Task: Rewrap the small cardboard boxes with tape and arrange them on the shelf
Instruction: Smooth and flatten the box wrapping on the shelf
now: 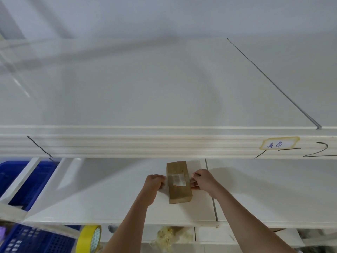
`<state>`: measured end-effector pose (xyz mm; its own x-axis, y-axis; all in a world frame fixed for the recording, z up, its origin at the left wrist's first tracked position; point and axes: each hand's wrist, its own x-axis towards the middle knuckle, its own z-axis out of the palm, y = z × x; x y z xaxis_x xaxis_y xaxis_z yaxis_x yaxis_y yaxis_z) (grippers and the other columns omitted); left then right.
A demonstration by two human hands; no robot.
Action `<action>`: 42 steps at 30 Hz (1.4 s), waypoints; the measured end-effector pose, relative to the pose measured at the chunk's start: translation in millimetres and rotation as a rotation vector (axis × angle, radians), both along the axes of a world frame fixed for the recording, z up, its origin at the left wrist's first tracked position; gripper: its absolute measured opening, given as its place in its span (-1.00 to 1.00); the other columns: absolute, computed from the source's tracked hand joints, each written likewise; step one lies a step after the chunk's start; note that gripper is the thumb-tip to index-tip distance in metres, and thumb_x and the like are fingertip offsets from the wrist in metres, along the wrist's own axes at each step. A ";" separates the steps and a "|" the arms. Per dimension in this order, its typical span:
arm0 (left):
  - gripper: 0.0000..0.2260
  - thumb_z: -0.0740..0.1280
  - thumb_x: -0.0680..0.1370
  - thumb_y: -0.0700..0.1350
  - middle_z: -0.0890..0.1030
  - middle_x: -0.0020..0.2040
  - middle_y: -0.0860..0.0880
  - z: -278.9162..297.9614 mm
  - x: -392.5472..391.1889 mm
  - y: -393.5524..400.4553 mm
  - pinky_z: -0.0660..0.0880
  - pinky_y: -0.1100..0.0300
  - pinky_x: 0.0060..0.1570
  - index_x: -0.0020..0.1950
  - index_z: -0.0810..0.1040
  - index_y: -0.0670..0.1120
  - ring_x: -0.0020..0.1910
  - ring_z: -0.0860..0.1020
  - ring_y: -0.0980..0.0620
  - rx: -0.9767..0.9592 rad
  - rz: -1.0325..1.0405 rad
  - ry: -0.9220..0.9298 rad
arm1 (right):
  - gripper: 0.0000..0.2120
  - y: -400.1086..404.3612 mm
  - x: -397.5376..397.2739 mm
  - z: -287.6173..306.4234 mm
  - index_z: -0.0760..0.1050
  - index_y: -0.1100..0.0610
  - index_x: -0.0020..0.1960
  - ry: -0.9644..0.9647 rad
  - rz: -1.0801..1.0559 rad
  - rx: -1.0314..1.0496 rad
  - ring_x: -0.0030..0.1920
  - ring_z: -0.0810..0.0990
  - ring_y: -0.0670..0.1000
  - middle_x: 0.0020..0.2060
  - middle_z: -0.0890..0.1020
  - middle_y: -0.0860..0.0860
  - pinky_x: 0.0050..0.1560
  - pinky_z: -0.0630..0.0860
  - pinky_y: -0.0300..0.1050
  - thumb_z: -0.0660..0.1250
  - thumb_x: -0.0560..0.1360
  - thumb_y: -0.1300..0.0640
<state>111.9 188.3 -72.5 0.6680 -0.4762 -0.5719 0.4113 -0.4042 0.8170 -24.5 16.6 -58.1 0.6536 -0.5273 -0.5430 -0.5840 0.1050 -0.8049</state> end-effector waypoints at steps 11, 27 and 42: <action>-0.91 0.40 0.56 -0.33 0.57 -0.26 -0.20 10.9 2.4 -4.0 0.57 0.17 -0.17 -0.03 0.61 -0.37 -0.31 0.54 -0.06 -0.067 -0.033 0.062 | -0.80 -9.3 11.4 22.8 0.57 0.36 -0.07 0.010 0.067 -0.135 -0.16 0.74 0.14 -0.16 0.70 0.23 -0.12 0.70 -0.05 0.53 0.47 0.24; -0.76 0.48 0.48 -0.38 0.52 -0.21 -0.19 5.6 6.4 8.4 0.49 0.19 -0.28 0.10 0.60 -0.45 -0.32 0.46 -0.03 -0.062 0.079 0.355 | -0.80 -10.3 -7.6 7.3 0.56 0.37 0.09 -0.043 -0.190 0.449 -0.28 0.58 0.05 -0.27 0.62 0.16 -0.20 0.61 -0.12 0.45 0.47 0.43; -0.91 0.51 0.48 -0.31 0.57 -0.22 -0.19 18.0 6.2 4.0 0.55 0.18 -0.19 -0.07 0.66 -0.30 -0.25 0.51 -0.06 -0.014 0.011 0.165 | -0.76 -14.1 -9.8 6.7 0.58 0.38 0.12 -0.003 -0.193 0.367 -0.21 0.67 0.09 -0.21 0.67 0.19 -0.17 0.66 -0.07 0.48 0.47 0.38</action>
